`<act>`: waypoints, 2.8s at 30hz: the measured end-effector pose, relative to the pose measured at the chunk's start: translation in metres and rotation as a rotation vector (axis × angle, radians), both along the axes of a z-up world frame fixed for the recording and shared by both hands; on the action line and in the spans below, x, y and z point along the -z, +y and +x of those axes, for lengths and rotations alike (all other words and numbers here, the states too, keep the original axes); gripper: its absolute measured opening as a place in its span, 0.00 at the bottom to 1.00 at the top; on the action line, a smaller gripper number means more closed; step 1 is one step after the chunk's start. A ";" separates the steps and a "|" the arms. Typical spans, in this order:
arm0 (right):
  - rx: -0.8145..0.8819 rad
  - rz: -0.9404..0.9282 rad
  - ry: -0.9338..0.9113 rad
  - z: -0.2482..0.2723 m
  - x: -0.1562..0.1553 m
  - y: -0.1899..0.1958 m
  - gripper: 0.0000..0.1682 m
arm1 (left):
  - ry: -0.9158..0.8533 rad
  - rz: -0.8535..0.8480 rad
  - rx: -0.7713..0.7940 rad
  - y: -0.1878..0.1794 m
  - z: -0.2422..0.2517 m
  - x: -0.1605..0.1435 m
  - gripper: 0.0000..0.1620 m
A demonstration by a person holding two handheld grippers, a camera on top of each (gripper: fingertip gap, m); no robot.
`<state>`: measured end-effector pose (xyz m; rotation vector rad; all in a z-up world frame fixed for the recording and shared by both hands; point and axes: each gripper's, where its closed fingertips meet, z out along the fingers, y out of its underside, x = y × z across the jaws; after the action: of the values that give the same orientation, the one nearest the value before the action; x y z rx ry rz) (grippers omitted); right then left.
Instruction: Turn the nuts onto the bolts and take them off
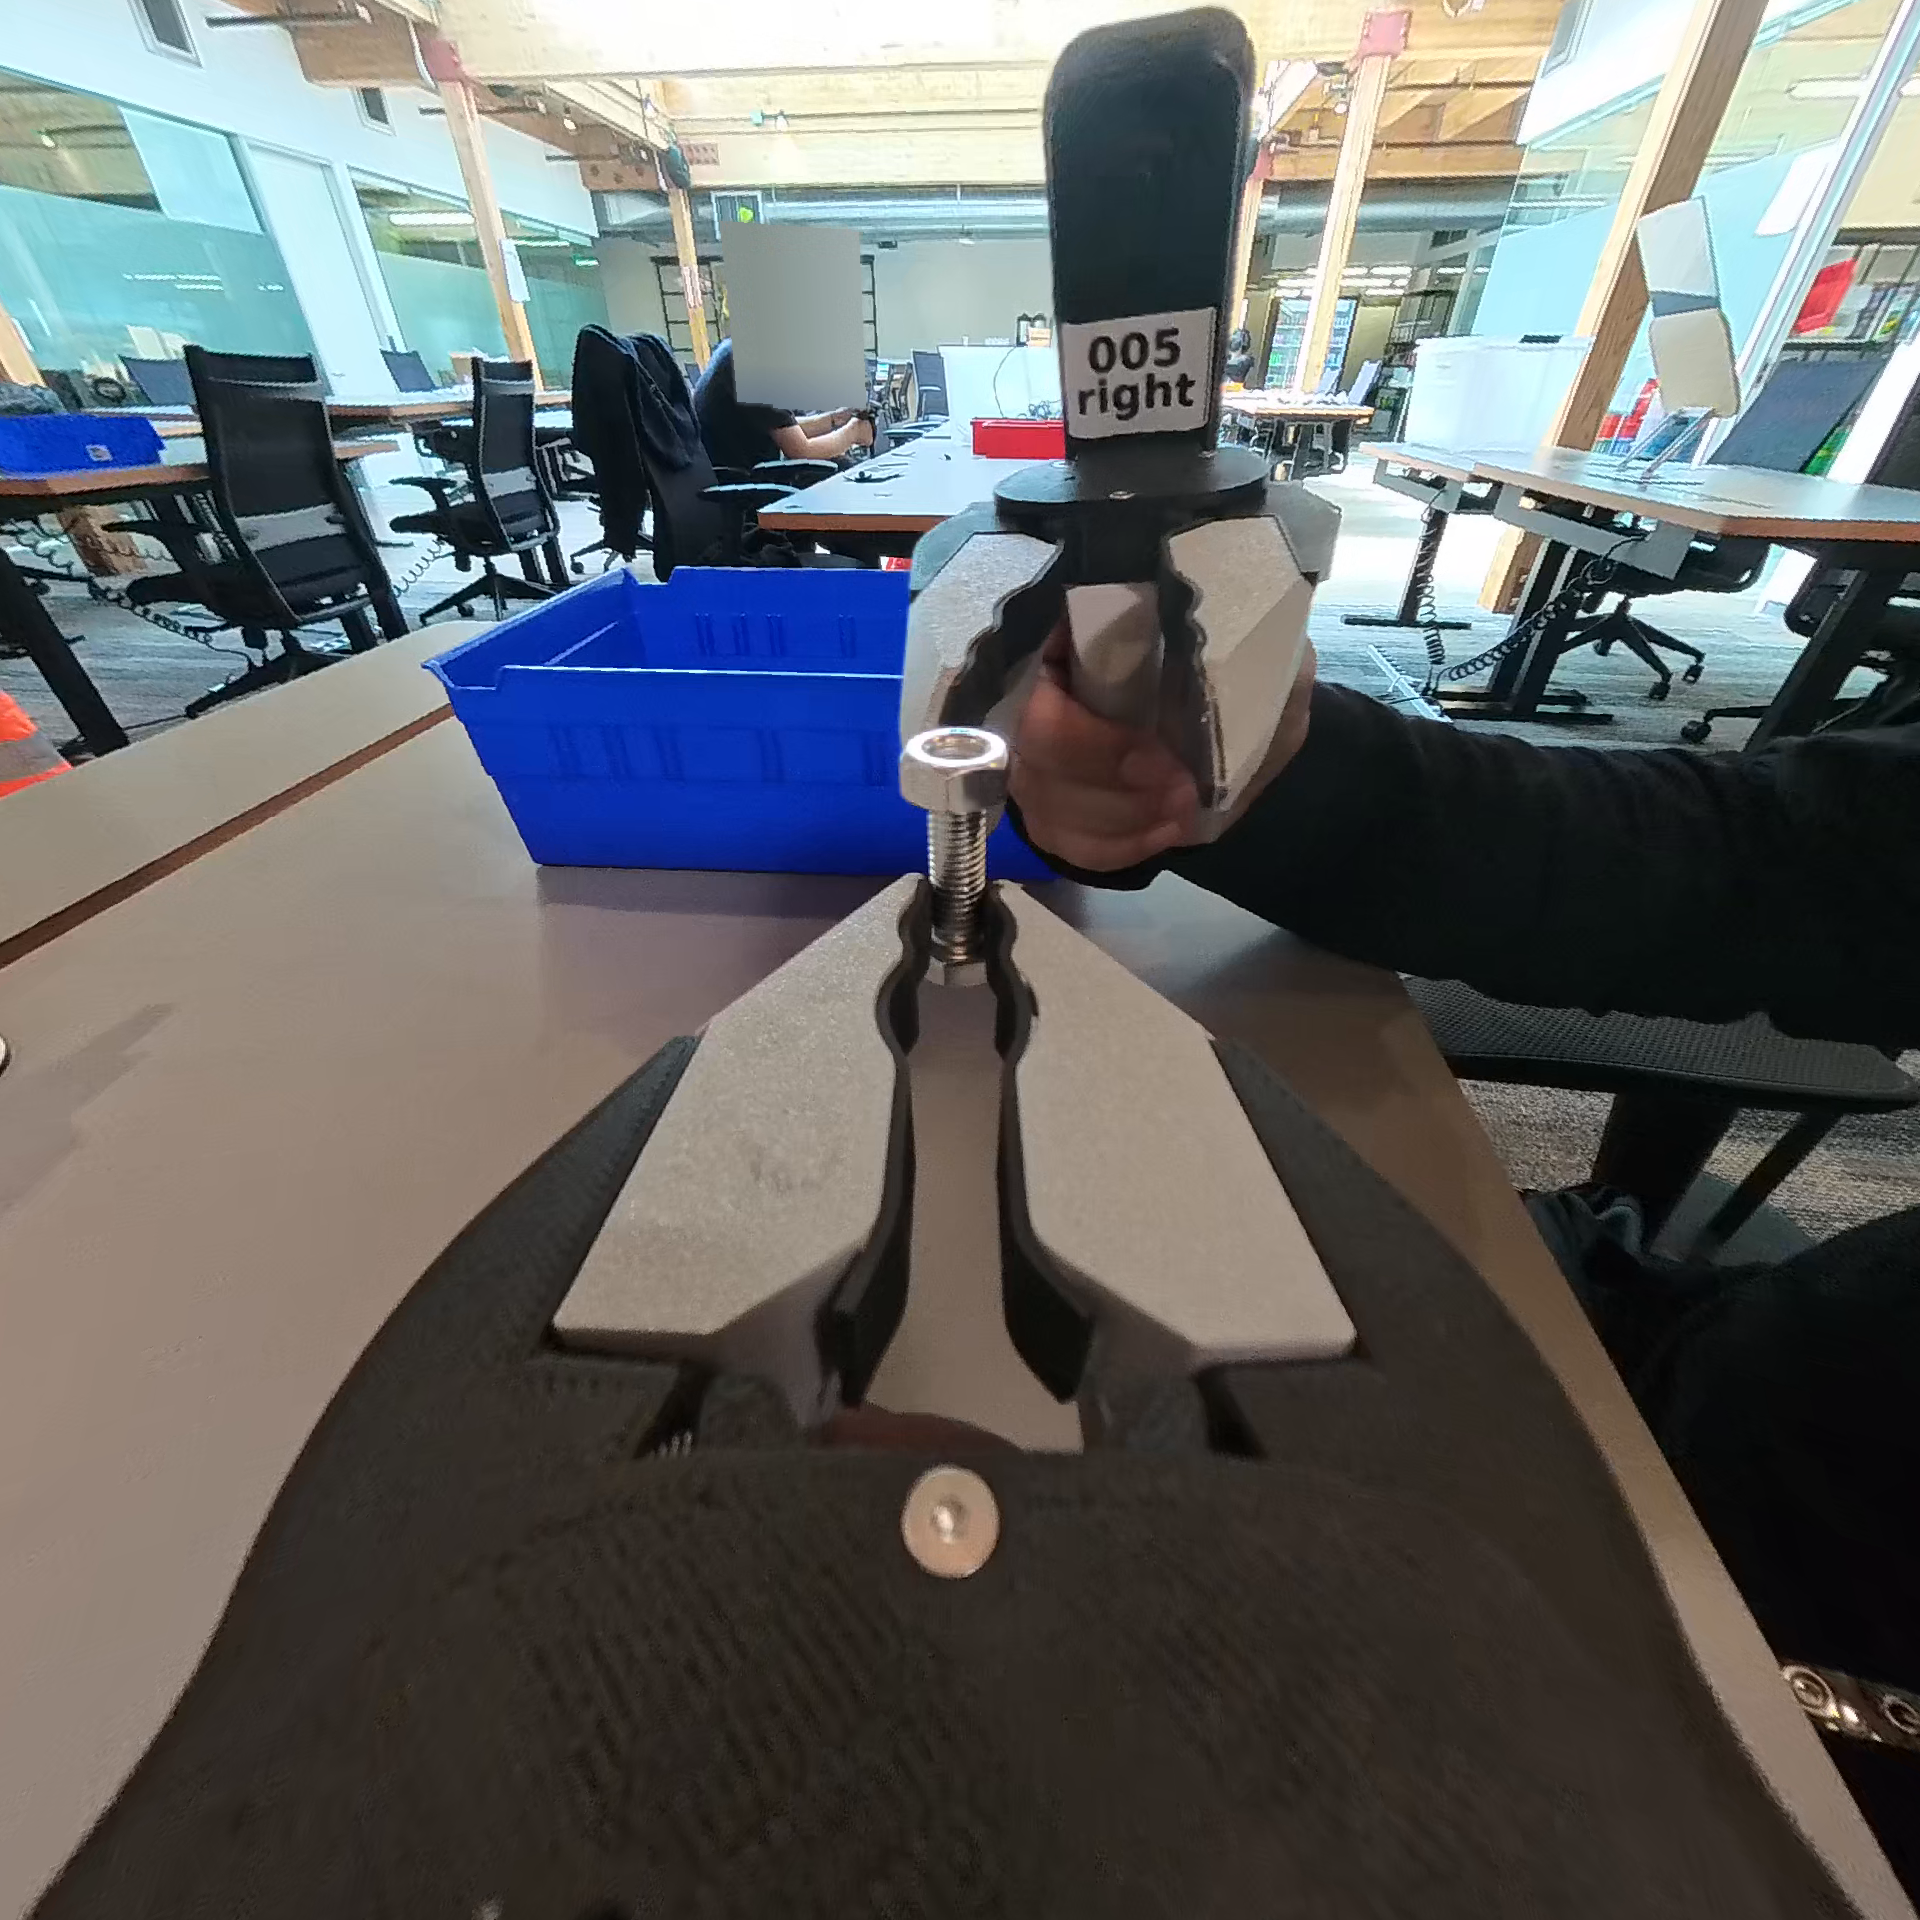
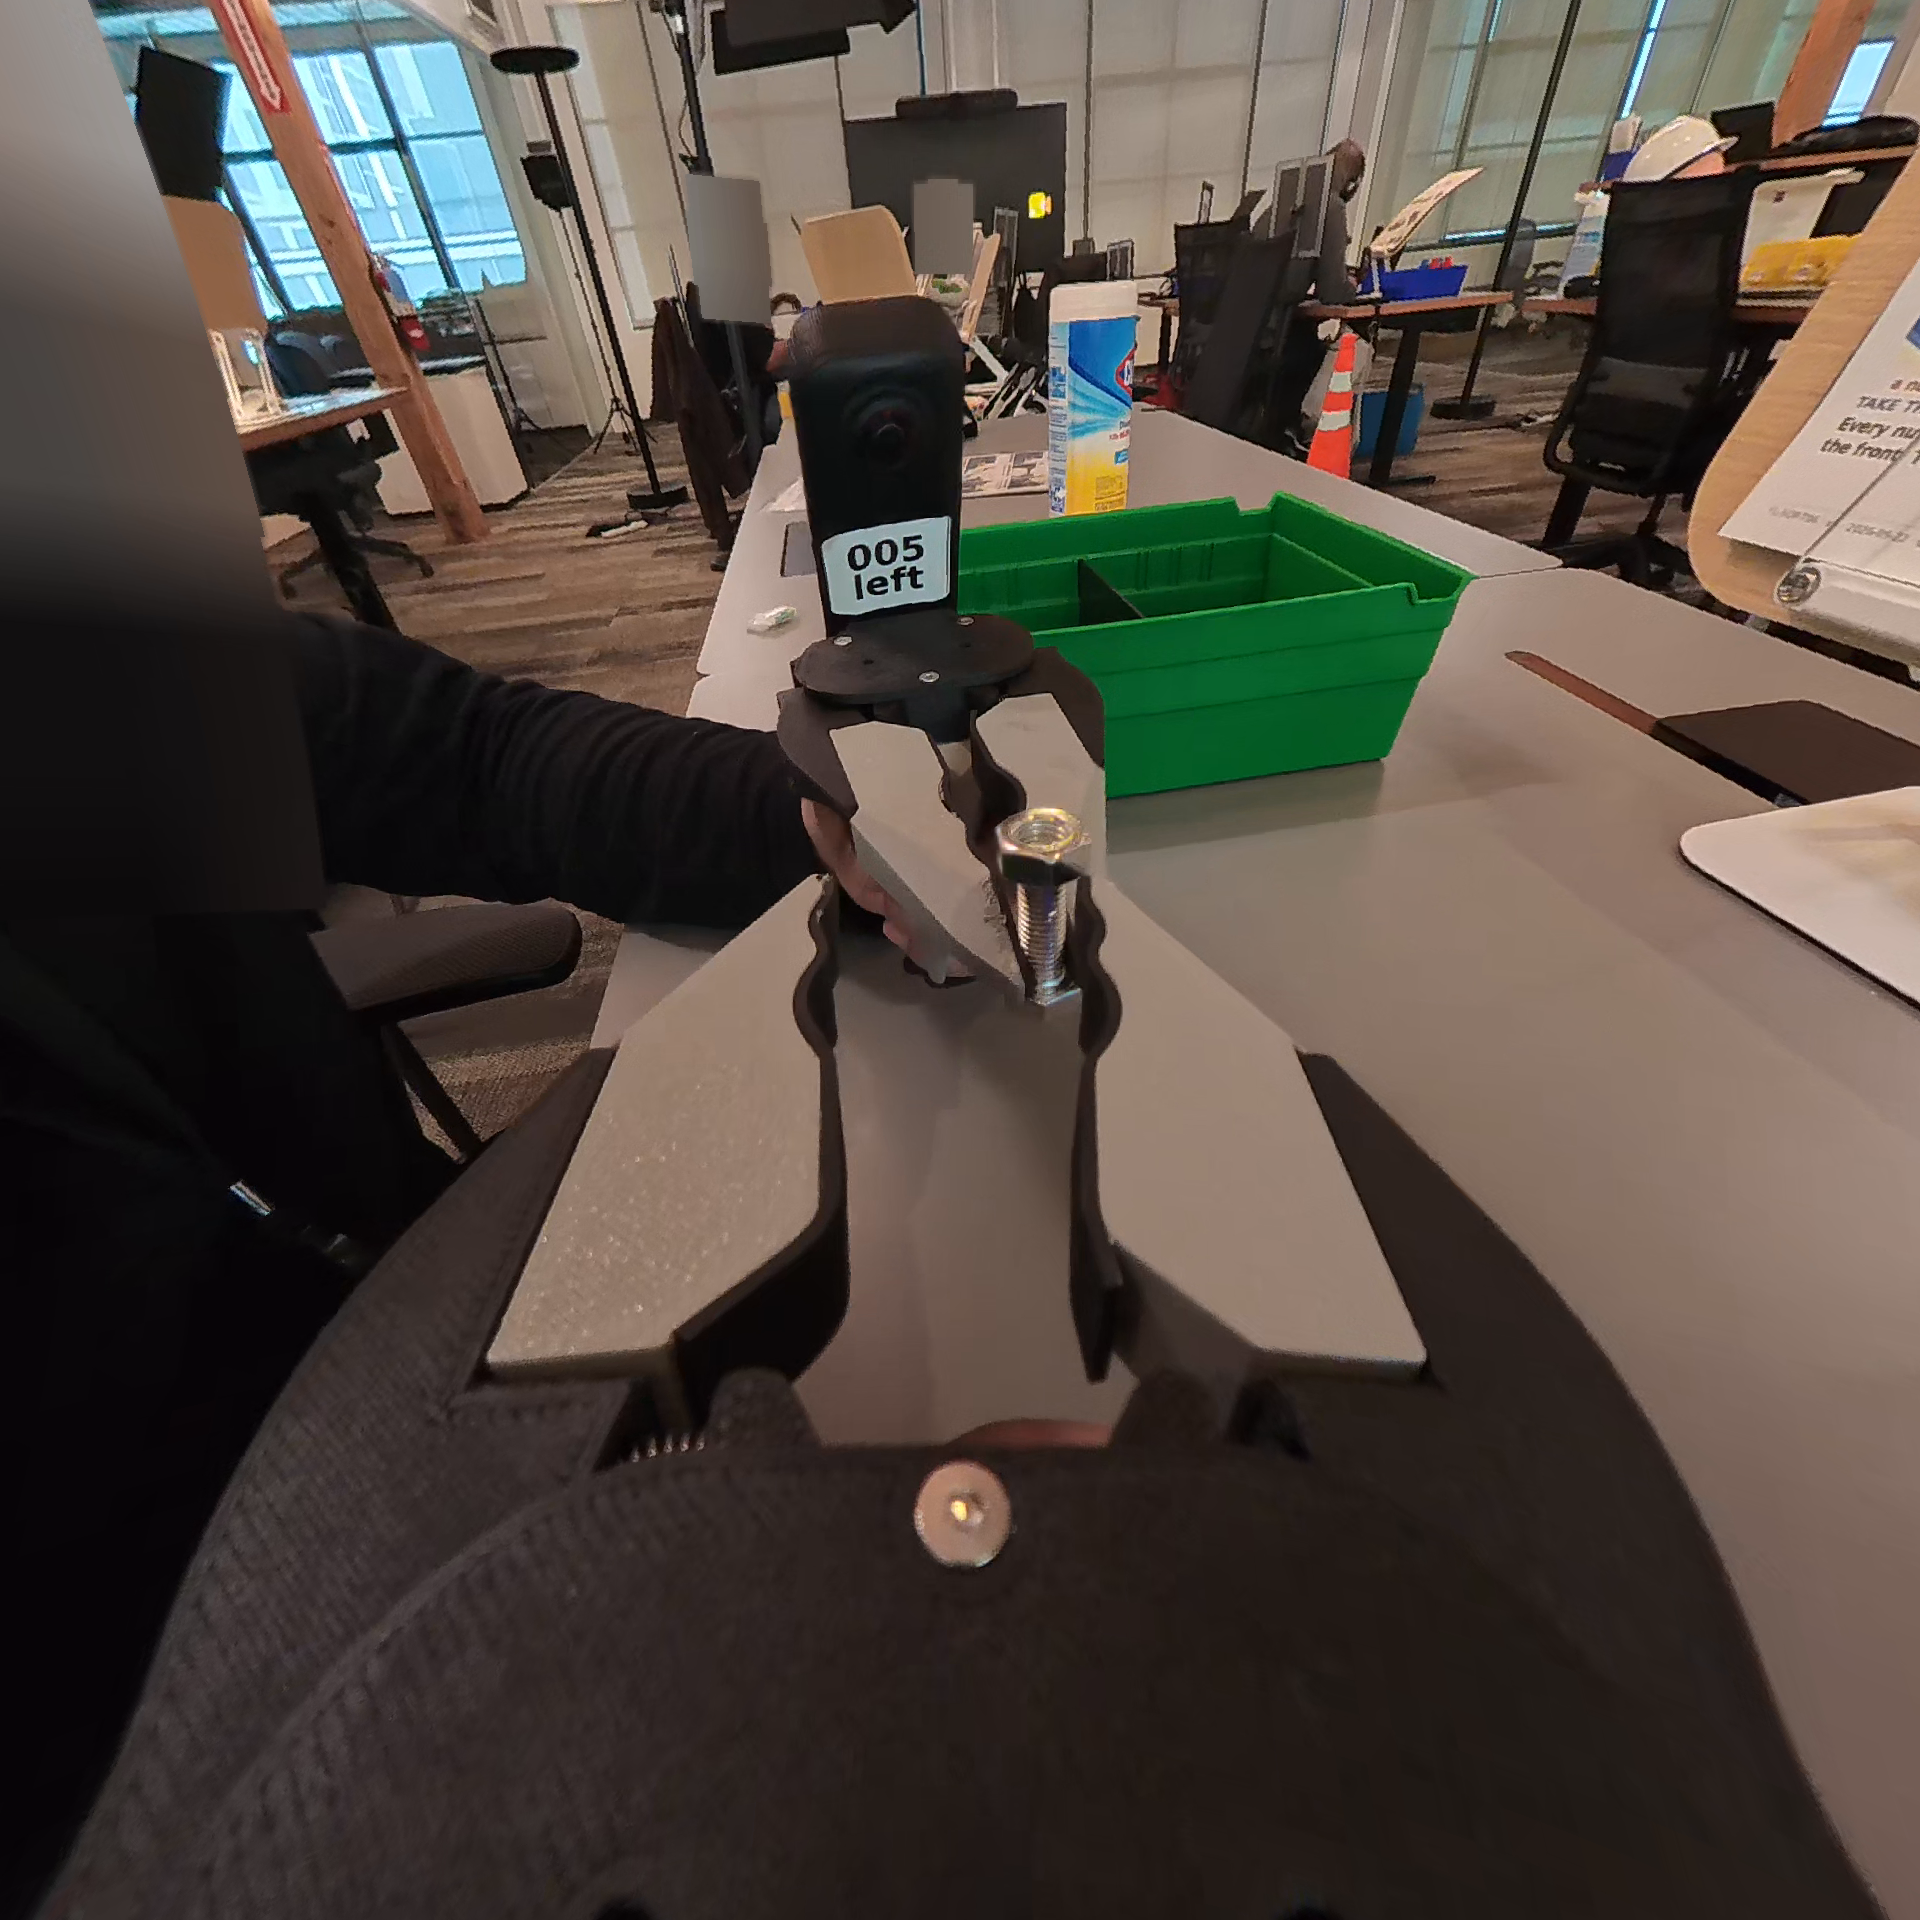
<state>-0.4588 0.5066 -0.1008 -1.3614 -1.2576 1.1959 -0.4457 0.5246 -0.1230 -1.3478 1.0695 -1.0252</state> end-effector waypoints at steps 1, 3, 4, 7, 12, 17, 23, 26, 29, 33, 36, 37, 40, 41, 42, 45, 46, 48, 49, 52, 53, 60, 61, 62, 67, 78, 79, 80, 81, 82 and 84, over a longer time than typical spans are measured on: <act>0.003 -0.001 0.003 0.001 0.000 0.000 0.25 | -0.002 -0.002 -0.004 0.001 -0.001 0.000 0.04; 0.005 -0.003 0.011 0.002 -0.002 0.001 0.25 | -0.004 -0.005 -0.005 0.002 -0.001 0.000 0.04; 0.008 -0.001 0.014 0.002 -0.002 0.002 0.25 | -0.004 -0.007 -0.003 0.002 -0.001 0.000 0.04; 0.012 -0.003 0.023 -0.001 -0.004 0.005 0.25 | 0.002 -0.005 0.008 -0.001 0.001 0.001 0.04; -0.033 -0.019 0.025 -0.017 -0.004 0.005 0.26 | 0.007 0.008 0.020 -0.005 0.003 0.001 0.04; -0.079 -0.010 0.013 -0.032 -0.002 -0.001 0.26 | -0.004 0.002 0.013 -0.003 0.001 0.000 0.04; -0.044 -0.011 0.019 -0.024 -0.003 0.002 0.28 | -0.003 0.011 -0.003 0.000 0.000 -0.001 0.04; -0.024 -0.017 0.030 -0.015 -0.004 0.002 0.28 | -0.008 0.006 -0.009 0.002 -0.002 -0.002 0.04; -0.008 -0.019 0.034 -0.008 -0.004 0.001 0.29 | -0.007 0.008 -0.015 0.003 -0.002 -0.002 0.04; 0.017 -0.019 0.063 -0.001 -0.007 0.006 0.27 | -0.014 -0.002 -0.007 0.002 -0.002 -0.002 0.04; 0.008 -0.039 0.085 -0.007 -0.010 0.010 0.29 | -0.008 0.001 0.009 -0.002 0.001 -0.001 0.04; -0.004 -0.041 0.083 -0.011 -0.010 0.009 0.29 | -0.008 0.004 0.013 -0.003 0.001 -0.001 0.04; -0.044 -0.029 0.070 -0.026 -0.007 0.005 0.30 | -0.006 0.009 0.018 -0.005 0.003 -0.001 0.04; -0.059 -0.029 0.066 -0.031 -0.006 0.004 0.30 | -0.008 0.007 0.019 -0.005 0.003 -0.001 0.04; -0.073 -0.032 0.063 -0.035 -0.006 0.002 0.29 | -0.010 0.005 0.016 -0.004 0.002 -0.001 0.04; -0.108 -0.036 0.053 -0.045 -0.004 -0.003 0.29 | -0.016 0.008 0.010 -0.003 0.001 -0.003 0.04; -0.109 -0.034 0.048 -0.047 -0.003 -0.004 0.30 | -0.017 0.011 0.010 -0.003 0.001 -0.003 0.04; -0.107 -0.034 0.046 -0.047 -0.003 -0.005 0.30 | -0.014 0.020 0.004 -0.003 0.001 -0.004 0.04; -0.102 -0.035 0.046 -0.046 -0.003 -0.004 0.30 | -0.013 0.022 0.002 -0.002 0.000 -0.004 0.04; -0.076 -0.034 0.051 -0.038 -0.003 -0.002 0.31 | -0.019 0.015 -0.009 0.001 -0.001 -0.004 0.04; -0.063 -0.036 0.054 -0.035 -0.003 0.000 0.32 | -0.018 0.012 -0.008 0.001 -0.002 -0.004 0.04; -0.013 -0.037 0.069 -0.013 -0.003 0.002 0.31 | -0.018 0.006 -0.019 0.004 -0.004 -0.003 0.04; -0.008 -0.035 0.072 -0.011 -0.003 0.002 0.30 | -0.018 0.004 -0.020 0.005 -0.004 -0.003 0.04; -0.003 -0.033 0.074 -0.008 -0.004 0.002 0.30 | -0.017 0.003 -0.019 0.005 -0.004 -0.003 0.04; 0.020 -0.037 0.115 -0.004 -0.011 0.010 0.29 | -0.016 0.001 -0.012 0.003 -0.002 -0.002 0.04; -0.116 -0.029 0.049 -0.046 -0.002 -0.002 0.30 | -0.015 0.011 0.009 -0.004 0.002 -0.003 0.04; -0.112 -0.026 0.050 -0.045 -0.001 -0.003 0.30 | -0.016 0.013 0.001 -0.002 0.001 -0.003 0.04; -0.104 -0.025 0.054 -0.042 -0.002 -0.003 0.30 | -0.018 0.012 -0.001 -0.001 0.000 -0.004 0.04; -0.094 -0.026 0.058 -0.039 -0.003 -0.003 0.30 | -0.021 0.009 -0.005 0.000 -0.001 -0.004 0.04; -0.079 -0.025 0.061 -0.035 -0.003 -0.002 0.31 | -0.022 0.007 -0.006 0.001 -0.002 -0.004 0.04; -0.050 -0.027 0.066 -0.026 -0.002 0.001 0.32 | -0.018 0.006 -0.013 0.002 -0.002 -0.003 0.04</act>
<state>-0.4850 0.5073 -0.0983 -1.3066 -1.2391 1.2864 -0.4481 0.5270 -0.1198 -1.3363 1.0491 -1.0220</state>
